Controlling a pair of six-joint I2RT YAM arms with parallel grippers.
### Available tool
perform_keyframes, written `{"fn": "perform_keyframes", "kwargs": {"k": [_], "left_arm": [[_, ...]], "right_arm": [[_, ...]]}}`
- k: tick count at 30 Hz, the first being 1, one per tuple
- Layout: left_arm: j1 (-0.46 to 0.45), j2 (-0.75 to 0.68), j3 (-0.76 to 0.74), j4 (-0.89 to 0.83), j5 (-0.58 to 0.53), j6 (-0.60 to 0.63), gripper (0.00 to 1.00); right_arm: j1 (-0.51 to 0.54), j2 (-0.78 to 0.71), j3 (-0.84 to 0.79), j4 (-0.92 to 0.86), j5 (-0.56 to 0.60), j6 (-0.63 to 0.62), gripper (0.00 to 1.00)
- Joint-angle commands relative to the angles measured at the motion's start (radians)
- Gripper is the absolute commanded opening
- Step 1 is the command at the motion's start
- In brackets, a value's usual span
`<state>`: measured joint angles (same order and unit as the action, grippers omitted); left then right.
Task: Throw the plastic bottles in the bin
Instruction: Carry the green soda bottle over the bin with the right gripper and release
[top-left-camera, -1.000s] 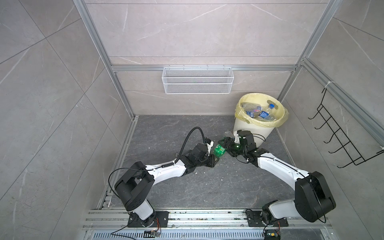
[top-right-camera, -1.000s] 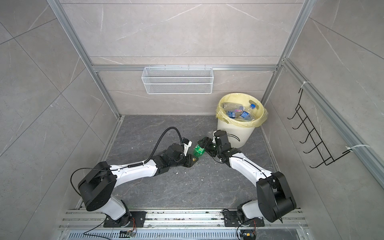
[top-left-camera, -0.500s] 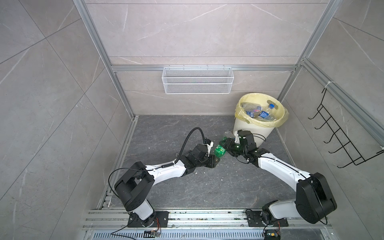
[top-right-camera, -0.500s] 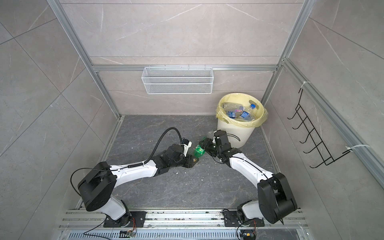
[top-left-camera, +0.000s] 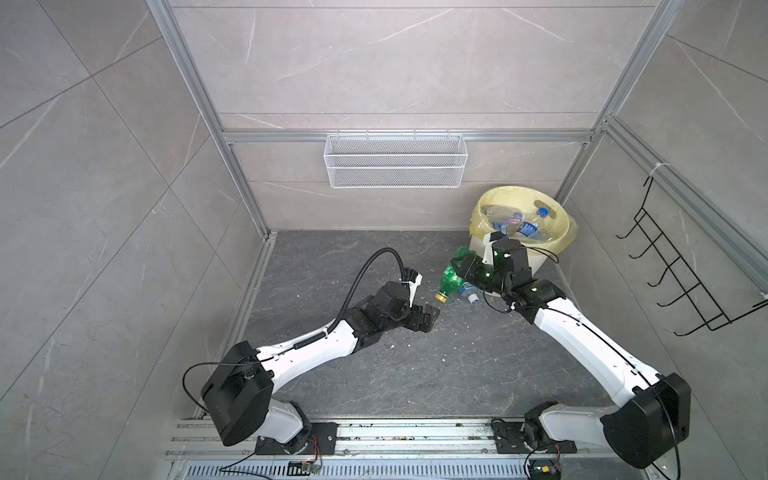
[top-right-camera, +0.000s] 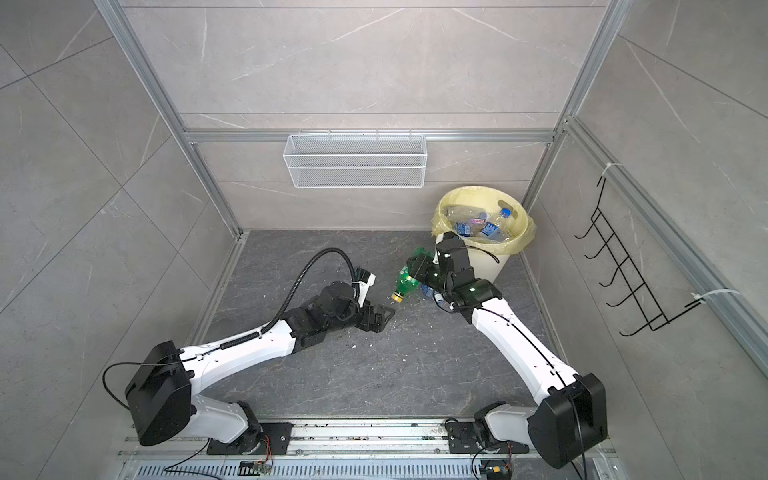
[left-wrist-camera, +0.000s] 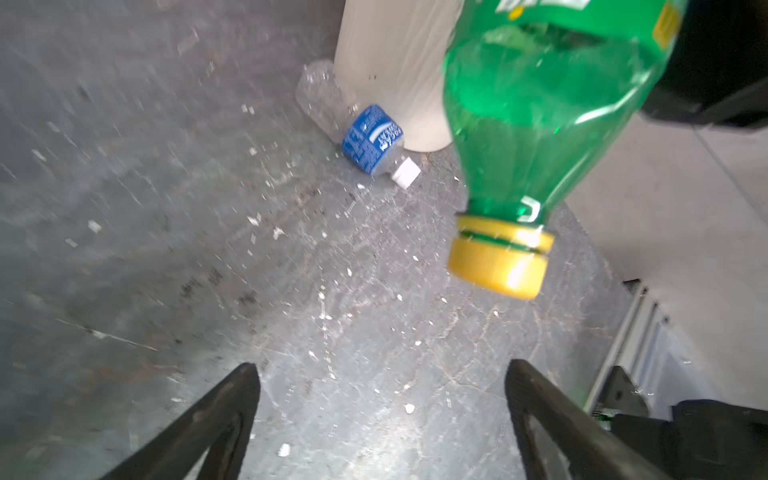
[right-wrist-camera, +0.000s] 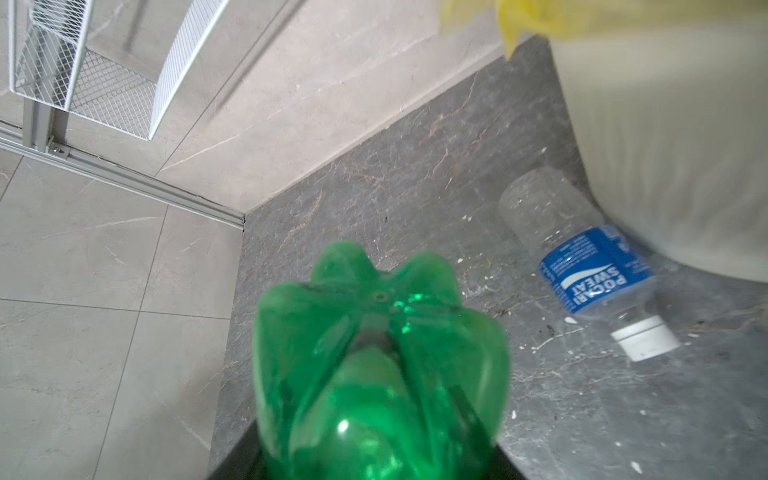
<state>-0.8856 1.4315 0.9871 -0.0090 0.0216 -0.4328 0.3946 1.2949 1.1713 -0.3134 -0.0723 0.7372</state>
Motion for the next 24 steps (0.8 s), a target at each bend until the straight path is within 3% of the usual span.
{"fn": "perform_keyframes", "kwargs": {"k": [1, 10, 19, 21, 24], "left_arm": [[-0.003, -0.037, 0.085, -0.030, -0.035, 0.091, 1.00], [-0.034, 0.017, 0.291, -0.042, -0.011, 0.195, 1.00], [-0.079, 0.056, 0.359, -0.023, 0.005, 0.222, 1.00], [-0.079, 0.055, 0.355, -0.023, 0.000, 0.222, 1.00], [-0.081, 0.047, 0.346, -0.023, -0.013, 0.223, 1.00]], "right_arm": [[0.004, -0.051, 0.108, -0.106, 0.116, -0.106, 0.34], [0.001, -0.091, 0.449, -0.267, 0.312, -0.279, 0.34], [-0.006, -0.074, 0.601, -0.270, 0.479, -0.391, 0.34], [-0.041, -0.027, 0.619, -0.256, 0.498, -0.409, 0.33], [-0.211, 0.115, 0.699, -0.305, 0.382, -0.337, 0.32]]}}
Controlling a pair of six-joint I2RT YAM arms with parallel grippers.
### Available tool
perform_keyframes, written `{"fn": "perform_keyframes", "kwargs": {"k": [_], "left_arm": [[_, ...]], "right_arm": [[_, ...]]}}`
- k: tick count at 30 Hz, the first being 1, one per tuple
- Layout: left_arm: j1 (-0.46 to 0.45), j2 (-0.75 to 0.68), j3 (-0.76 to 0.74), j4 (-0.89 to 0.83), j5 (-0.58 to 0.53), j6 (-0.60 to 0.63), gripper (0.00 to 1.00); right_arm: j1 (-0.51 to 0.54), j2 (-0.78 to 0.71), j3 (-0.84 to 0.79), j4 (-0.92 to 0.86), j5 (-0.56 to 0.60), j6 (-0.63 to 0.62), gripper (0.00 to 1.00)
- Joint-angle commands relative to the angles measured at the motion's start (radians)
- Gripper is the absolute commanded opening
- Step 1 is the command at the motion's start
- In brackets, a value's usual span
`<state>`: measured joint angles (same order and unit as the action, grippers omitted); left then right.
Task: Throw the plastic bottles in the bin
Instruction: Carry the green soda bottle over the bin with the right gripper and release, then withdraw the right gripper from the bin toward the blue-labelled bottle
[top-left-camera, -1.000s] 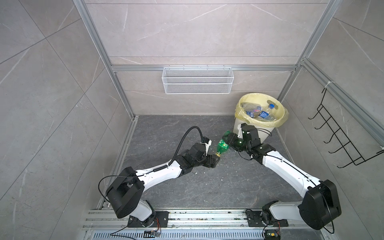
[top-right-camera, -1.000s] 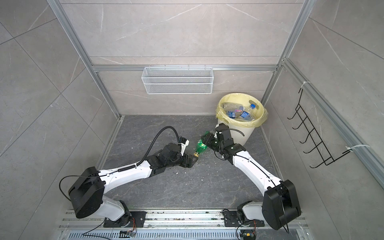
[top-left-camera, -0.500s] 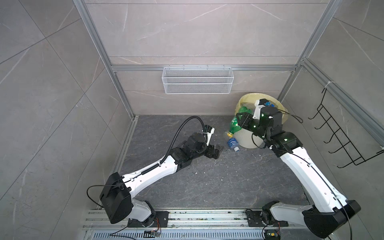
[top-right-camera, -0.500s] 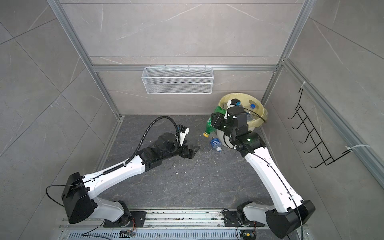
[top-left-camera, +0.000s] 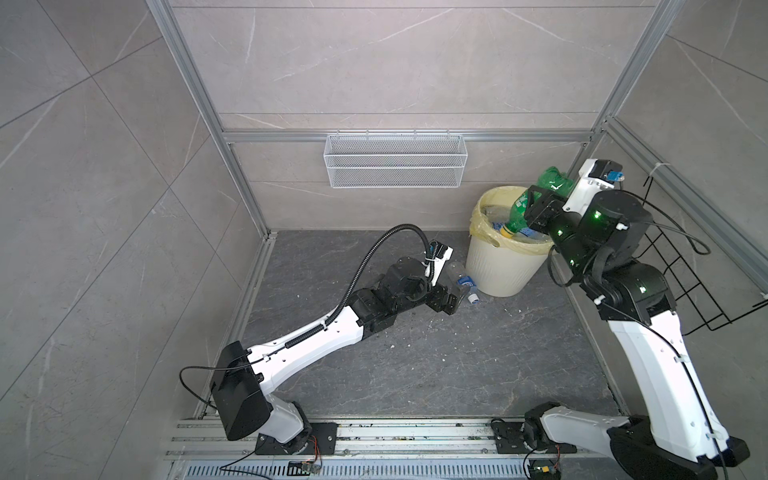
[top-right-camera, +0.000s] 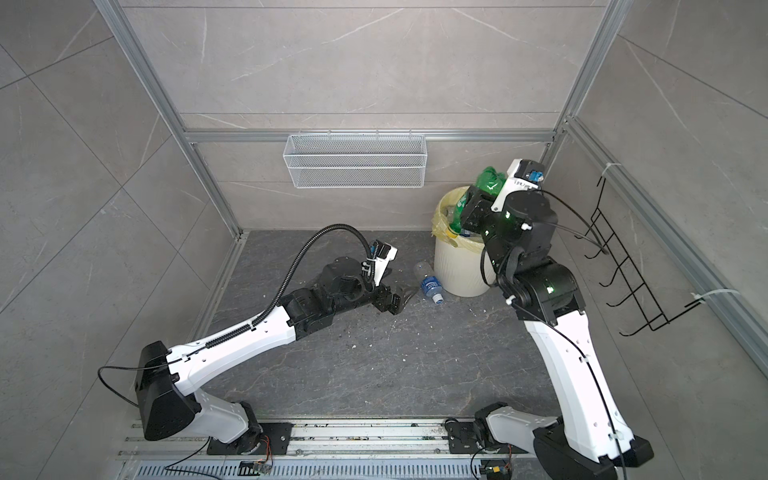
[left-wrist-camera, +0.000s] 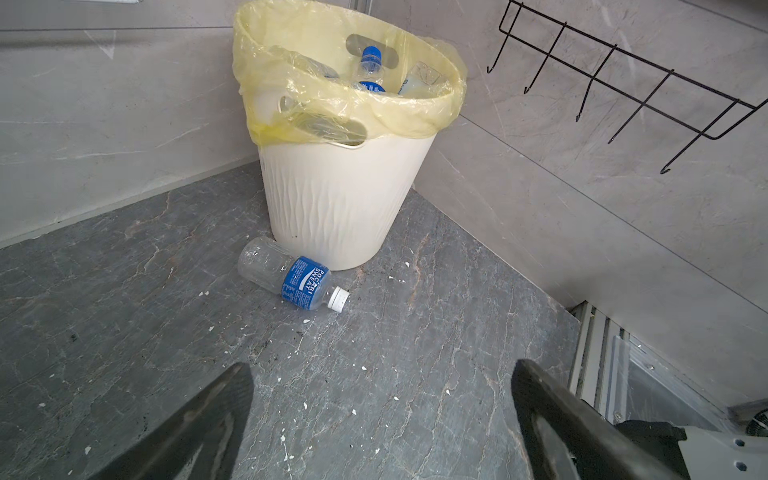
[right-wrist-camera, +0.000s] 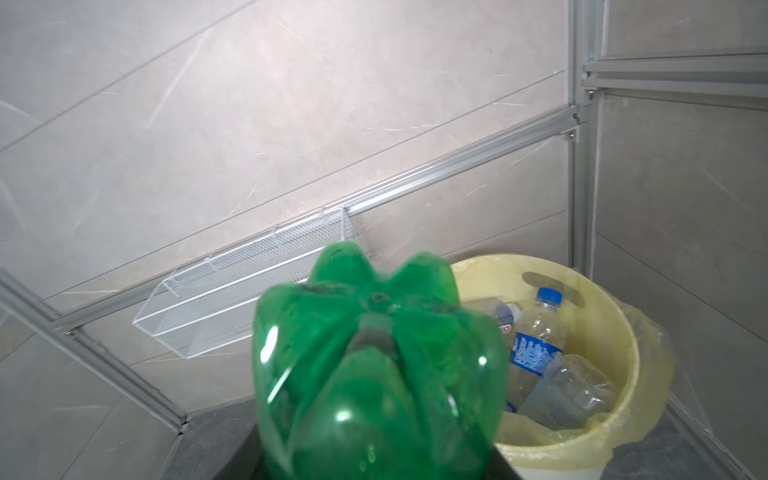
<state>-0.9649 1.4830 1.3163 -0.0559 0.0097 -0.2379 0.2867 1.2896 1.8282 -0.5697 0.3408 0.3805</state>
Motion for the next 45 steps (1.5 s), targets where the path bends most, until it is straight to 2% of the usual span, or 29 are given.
{"fn": "perform_keyframes", "kwargs": {"k": [1, 2, 4, 5, 7, 10, 32, 39, 45], "left_arm": [[-0.001, -0.009, 0.013, 0.024, -0.005, 0.028, 1.00], [-0.001, -0.014, 0.009, 0.023, -0.009, 0.028, 1.00], [-0.001, -0.026, 0.000, 0.017, -0.013, 0.029, 1.00], [-0.001, -0.031, -0.005, 0.013, -0.016, 0.031, 1.00], [-0.001, -0.040, -0.015, 0.001, -0.028, 0.032, 1.00], [-0.001, -0.043, -0.038, 0.007, -0.043, 0.032, 1.00], [0.000, 0.009, -0.051, 0.011, -0.056, -0.043, 1.00], [0.006, 0.036, -0.057, 0.006, -0.125, -0.105, 1.00], [0.041, 0.045, -0.123, 0.083, -0.067, -0.208, 1.00]], "right_arm": [[-0.173, 0.183, 0.081, -0.076, -0.084, 0.066, 0.36], [-0.223, 0.237, 0.120, -0.103, -0.124, 0.102, 0.44], [-0.277, 0.348, 0.244, -0.183, -0.170, 0.117, 0.72], [-0.282, 0.385, 0.296, -0.220, -0.185, 0.117, 0.80], [-0.283, 0.410, 0.341, -0.248, -0.232, 0.113, 0.91], [-0.280, 0.354, 0.244, -0.169, -0.270, 0.119, 1.00], [-0.282, 0.133, -0.013, -0.090, -0.331, 0.112, 1.00], [-0.281, 0.048, -0.144, -0.070, -0.337, 0.105, 0.99], [-0.259, -0.064, -0.338, -0.043, -0.344, 0.120, 1.00]]}}
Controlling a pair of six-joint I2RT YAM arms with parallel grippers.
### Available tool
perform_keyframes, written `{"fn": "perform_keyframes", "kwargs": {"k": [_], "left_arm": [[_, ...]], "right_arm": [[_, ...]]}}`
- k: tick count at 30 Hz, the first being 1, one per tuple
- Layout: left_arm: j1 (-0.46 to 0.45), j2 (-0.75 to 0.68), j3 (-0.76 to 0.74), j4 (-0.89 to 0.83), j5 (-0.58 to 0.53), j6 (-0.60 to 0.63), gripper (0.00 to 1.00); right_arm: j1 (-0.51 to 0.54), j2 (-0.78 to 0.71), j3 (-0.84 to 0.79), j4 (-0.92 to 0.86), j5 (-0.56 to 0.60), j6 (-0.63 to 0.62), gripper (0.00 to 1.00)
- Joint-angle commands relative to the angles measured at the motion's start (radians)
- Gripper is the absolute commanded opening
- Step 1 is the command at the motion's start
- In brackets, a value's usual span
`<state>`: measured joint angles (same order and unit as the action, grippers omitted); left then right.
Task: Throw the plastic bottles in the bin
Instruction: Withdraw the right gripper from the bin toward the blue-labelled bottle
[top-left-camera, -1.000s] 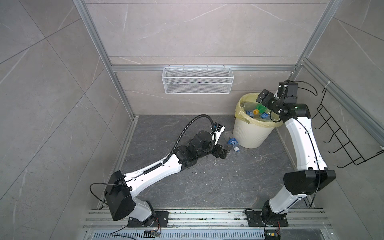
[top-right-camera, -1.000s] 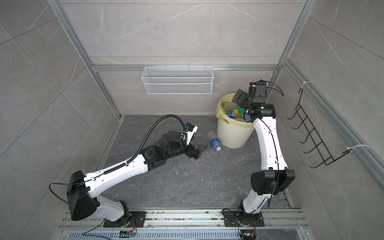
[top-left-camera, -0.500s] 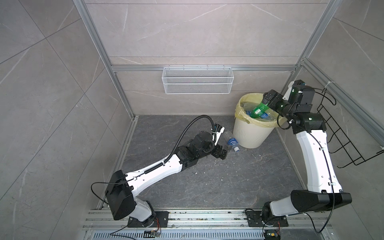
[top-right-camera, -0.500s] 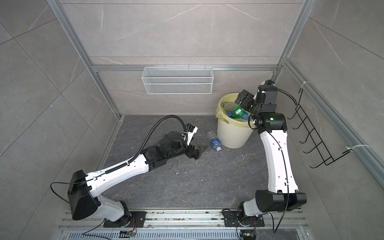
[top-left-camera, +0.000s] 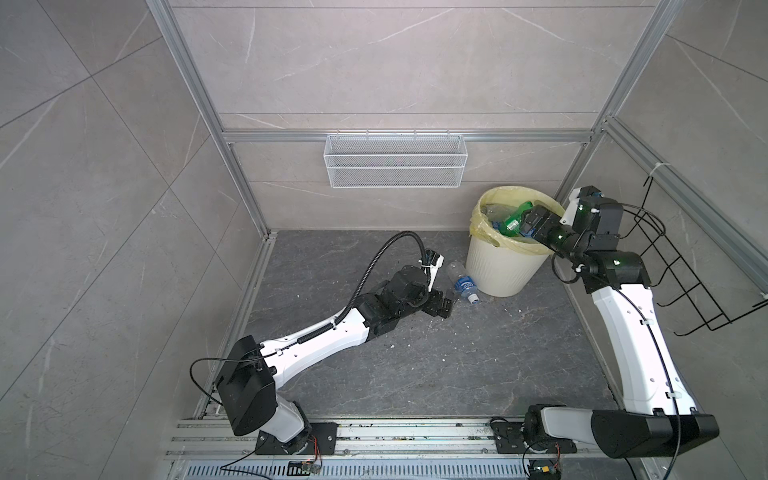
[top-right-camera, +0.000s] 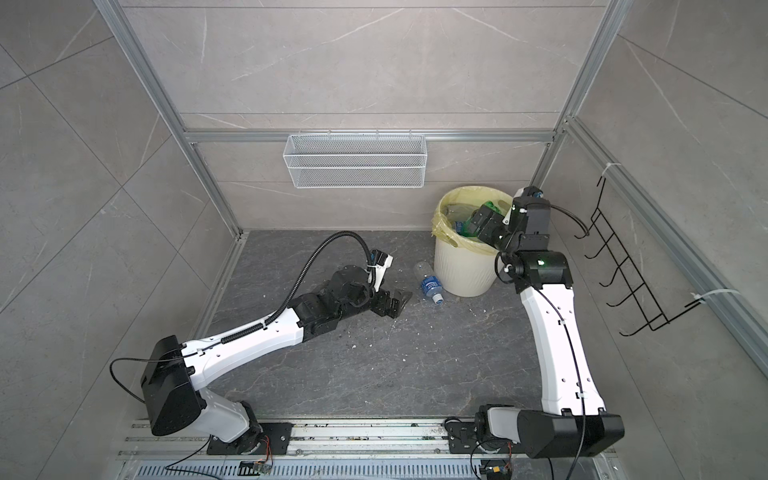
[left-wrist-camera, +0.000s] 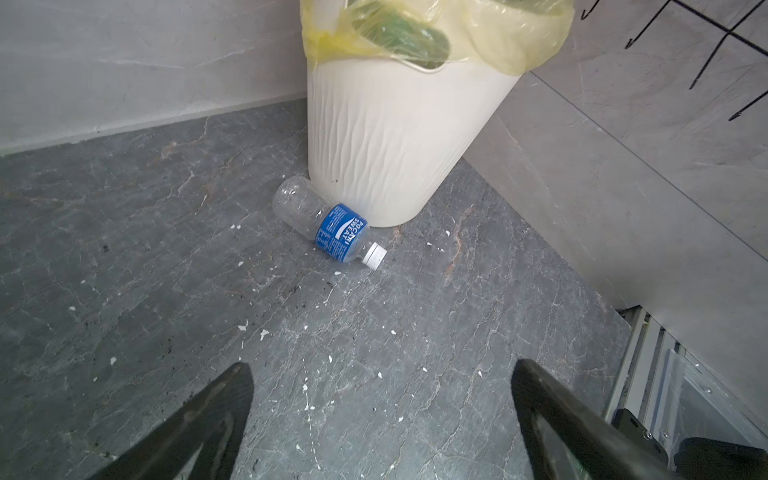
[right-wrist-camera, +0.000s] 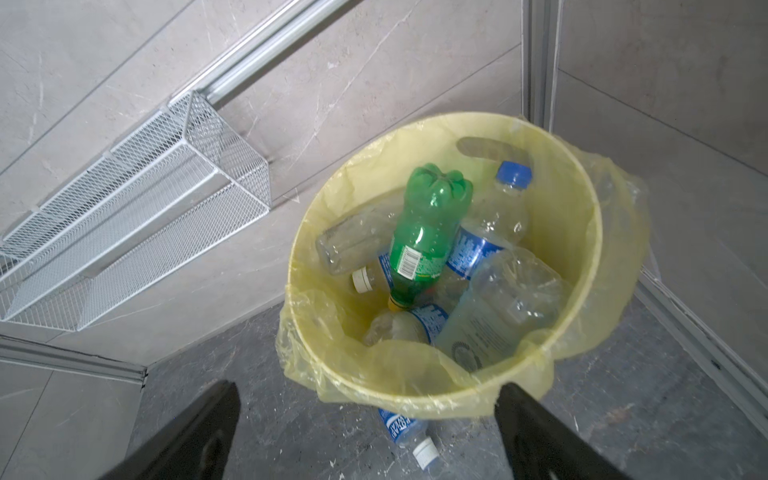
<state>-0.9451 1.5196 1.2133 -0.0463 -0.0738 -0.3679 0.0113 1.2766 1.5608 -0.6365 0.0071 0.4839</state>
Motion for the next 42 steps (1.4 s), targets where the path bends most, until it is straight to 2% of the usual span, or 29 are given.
{"fn": "perform_keyframes", "kwargs": {"k": [1, 11, 15, 21, 24, 32, 37, 42], "left_arm": [[0.032, 0.018, -0.026, 0.086, 0.039, -0.106, 1.00], [0.090, 0.185, 0.011, 0.157, 0.197, -0.307, 1.00], [0.115, 0.263, 0.021, 0.256, 0.285, -0.430, 1.00], [0.128, 0.365, 0.053, 0.322, 0.337, -0.532, 1.00], [0.141, 0.384, 0.038, 0.357, 0.352, -0.570, 1.00], [0.173, 0.361, -0.034, 0.385, 0.360, -0.584, 1.00], [0.207, 0.327, -0.101, 0.408, 0.356, -0.590, 1.00], [0.244, 0.290, -0.161, 0.428, 0.363, -0.591, 1.00]], "right_arm": [[0.023, -0.074, -0.111, 0.030, -0.002, 0.018, 1.00], [0.059, -0.191, -0.429, 0.044, 0.022, 0.010, 1.00], [0.061, -0.214, -0.553, 0.085, -0.006, 0.023, 1.00], [0.069, -0.169, -0.732, 0.225, -0.103, 0.094, 1.00], [0.098, -0.110, -0.778, 0.288, -0.087, 0.105, 1.00], [0.221, 0.049, -0.783, 0.429, 0.026, 0.111, 0.99], [0.295, 0.131, -0.723, 0.454, 0.121, 0.079, 1.00], [0.314, 0.226, -0.627, 0.436, 0.173, 0.047, 1.00]]}}
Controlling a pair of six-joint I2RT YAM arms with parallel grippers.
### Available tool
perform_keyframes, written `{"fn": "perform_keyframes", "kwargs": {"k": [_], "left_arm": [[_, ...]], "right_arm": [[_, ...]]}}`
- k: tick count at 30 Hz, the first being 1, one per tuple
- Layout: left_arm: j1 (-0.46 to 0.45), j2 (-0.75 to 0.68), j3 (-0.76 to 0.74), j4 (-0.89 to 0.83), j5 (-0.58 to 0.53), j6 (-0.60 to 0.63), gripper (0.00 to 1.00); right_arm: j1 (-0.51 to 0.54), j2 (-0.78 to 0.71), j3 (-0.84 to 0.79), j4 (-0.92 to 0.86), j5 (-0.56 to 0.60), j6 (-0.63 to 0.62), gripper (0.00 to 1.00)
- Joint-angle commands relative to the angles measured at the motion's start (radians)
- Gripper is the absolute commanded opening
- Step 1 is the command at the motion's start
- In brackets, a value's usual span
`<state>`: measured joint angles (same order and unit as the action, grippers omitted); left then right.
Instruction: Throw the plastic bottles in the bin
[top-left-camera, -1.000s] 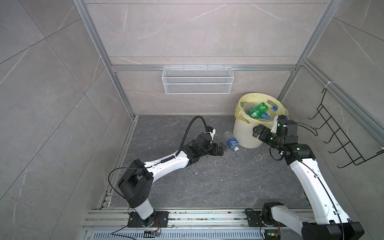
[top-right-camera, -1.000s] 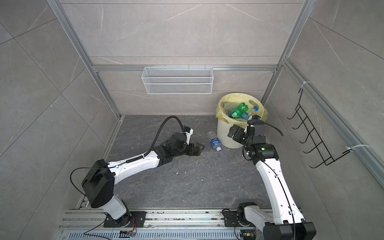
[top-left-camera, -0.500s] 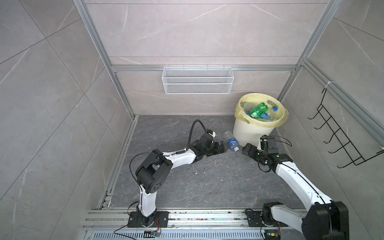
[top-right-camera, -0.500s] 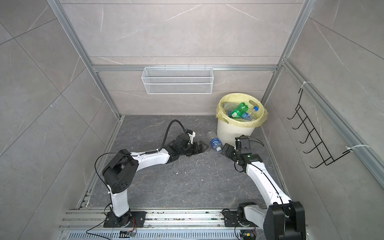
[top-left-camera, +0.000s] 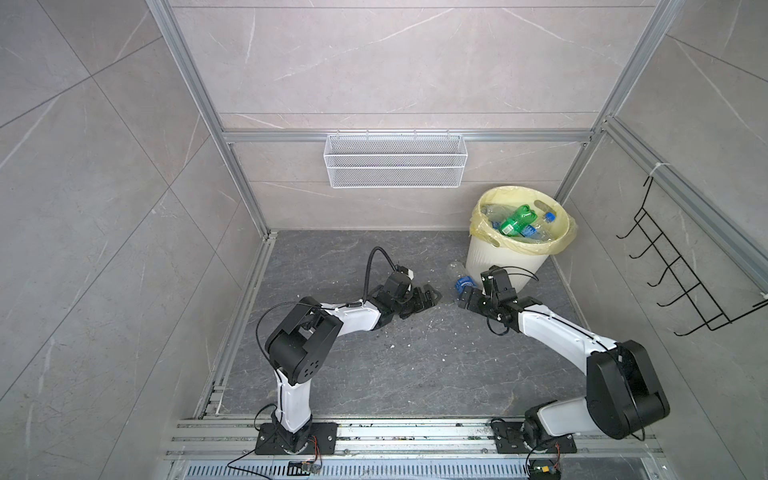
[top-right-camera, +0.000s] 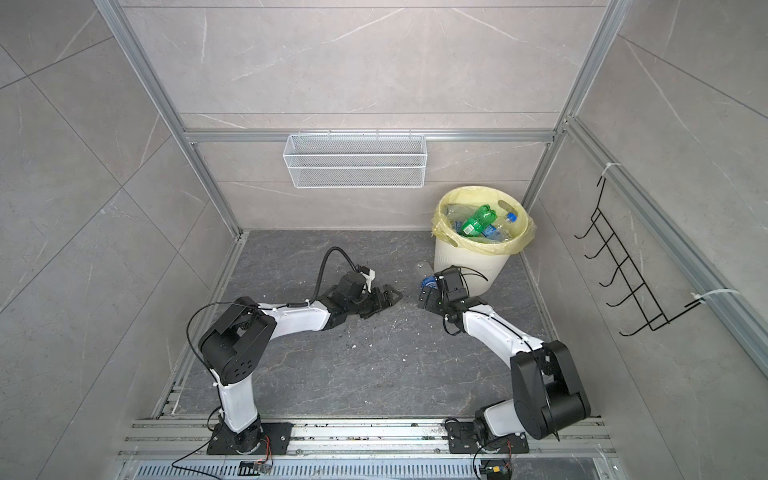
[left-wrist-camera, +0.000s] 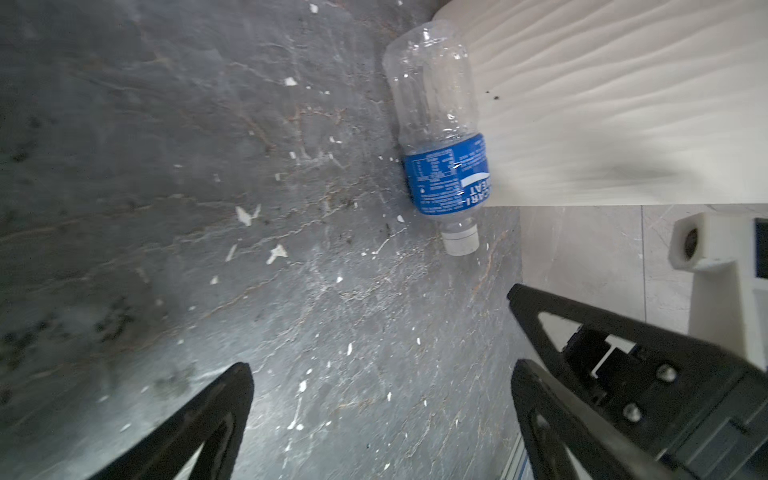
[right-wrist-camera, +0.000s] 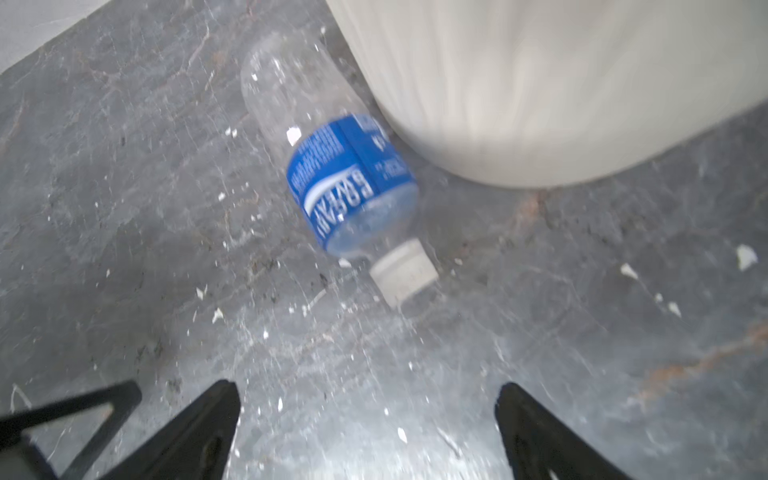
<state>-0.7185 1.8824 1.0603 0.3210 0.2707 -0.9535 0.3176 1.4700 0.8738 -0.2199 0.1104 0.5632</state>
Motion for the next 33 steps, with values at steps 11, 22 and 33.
{"fn": "perform_keyframes", "kwargs": {"k": [11, 22, 33], "left_arm": [[0.072, -0.108, -0.073, 0.090, 0.033, -0.002, 1.00], [0.093, -0.096, -0.092, 0.115, 0.053, -0.007, 1.00], [0.112, -0.104, -0.108, 0.118, 0.062, -0.009, 1.00]], "right_arm": [[0.035, 0.201, 0.256, -0.036, 0.110, -0.092, 1.00], [0.046, 0.368, 0.447, -0.133, 0.155, -0.161, 1.00], [0.049, 0.483, 0.556, -0.207, 0.147, -0.219, 1.00]]}}
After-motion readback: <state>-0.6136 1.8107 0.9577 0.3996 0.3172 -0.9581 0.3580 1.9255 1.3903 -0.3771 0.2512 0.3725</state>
